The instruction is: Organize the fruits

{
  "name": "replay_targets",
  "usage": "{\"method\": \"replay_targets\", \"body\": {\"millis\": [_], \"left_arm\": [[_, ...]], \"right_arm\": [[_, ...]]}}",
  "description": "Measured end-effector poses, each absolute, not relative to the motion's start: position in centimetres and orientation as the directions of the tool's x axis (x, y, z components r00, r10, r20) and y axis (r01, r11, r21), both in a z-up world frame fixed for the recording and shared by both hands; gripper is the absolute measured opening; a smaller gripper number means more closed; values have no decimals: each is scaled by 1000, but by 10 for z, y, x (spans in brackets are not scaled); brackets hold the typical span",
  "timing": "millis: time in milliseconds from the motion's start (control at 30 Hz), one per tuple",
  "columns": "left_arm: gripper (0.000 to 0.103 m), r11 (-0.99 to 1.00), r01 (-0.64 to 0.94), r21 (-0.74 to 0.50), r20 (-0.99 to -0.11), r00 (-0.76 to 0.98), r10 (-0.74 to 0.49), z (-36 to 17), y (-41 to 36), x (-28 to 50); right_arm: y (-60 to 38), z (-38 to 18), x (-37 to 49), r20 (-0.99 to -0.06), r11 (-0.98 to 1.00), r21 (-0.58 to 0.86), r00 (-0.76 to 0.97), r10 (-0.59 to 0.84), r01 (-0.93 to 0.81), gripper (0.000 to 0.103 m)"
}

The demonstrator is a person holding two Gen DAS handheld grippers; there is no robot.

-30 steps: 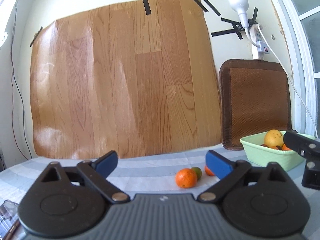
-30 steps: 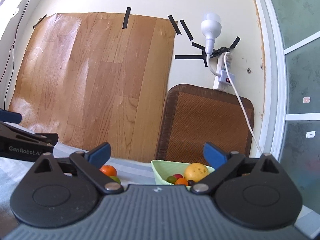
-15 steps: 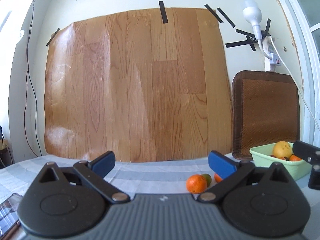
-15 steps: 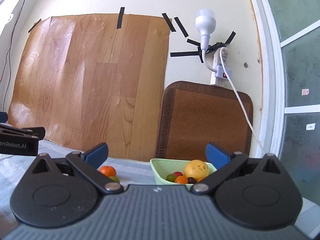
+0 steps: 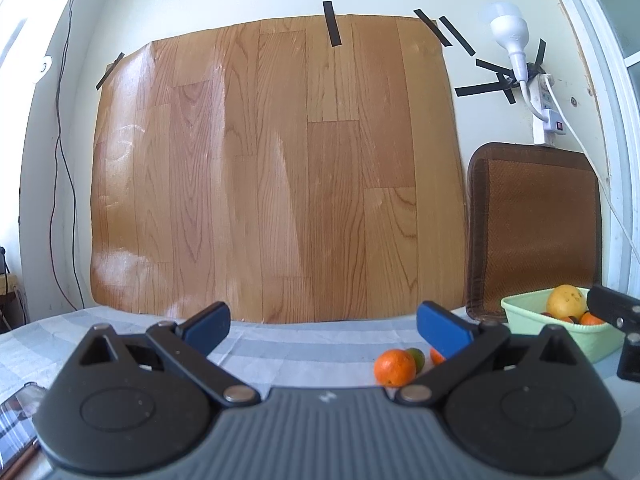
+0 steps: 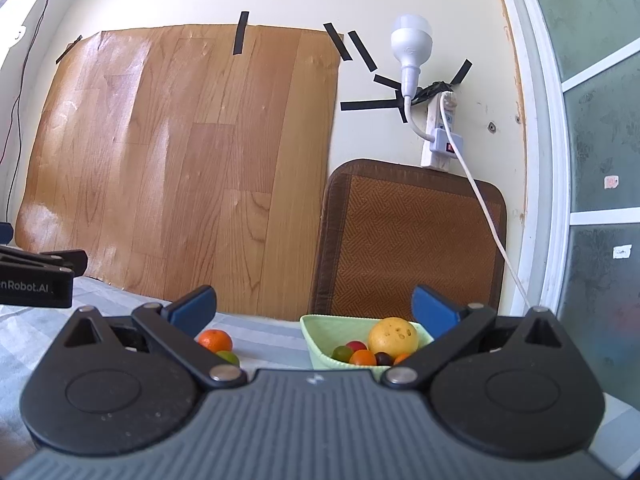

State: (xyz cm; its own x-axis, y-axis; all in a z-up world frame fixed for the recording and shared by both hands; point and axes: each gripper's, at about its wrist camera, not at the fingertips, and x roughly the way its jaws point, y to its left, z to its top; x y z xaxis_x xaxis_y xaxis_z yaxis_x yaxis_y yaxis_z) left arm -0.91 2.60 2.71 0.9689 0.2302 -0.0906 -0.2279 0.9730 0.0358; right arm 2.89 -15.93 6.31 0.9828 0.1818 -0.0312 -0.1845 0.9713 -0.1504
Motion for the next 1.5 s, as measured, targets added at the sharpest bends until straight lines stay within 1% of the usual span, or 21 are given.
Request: {"method": "replay_targets", "body": {"millis": [133,200,1500], "left_arm": [[103,977,-211,24,-128,969,213,27,29,-6],[103,977,-214,19,-133,968,215,27,30,-5],[103,981,-192,15,-130,973,192,26,28,-8]], "right_arm": [[-159,63,30,-41,972,-146,983,180,-184,103],[-159,63,30,-44,972,-147,983,179,-184,103],[-157,63,30,-47,970,-153,982,184,-189,103]]}}
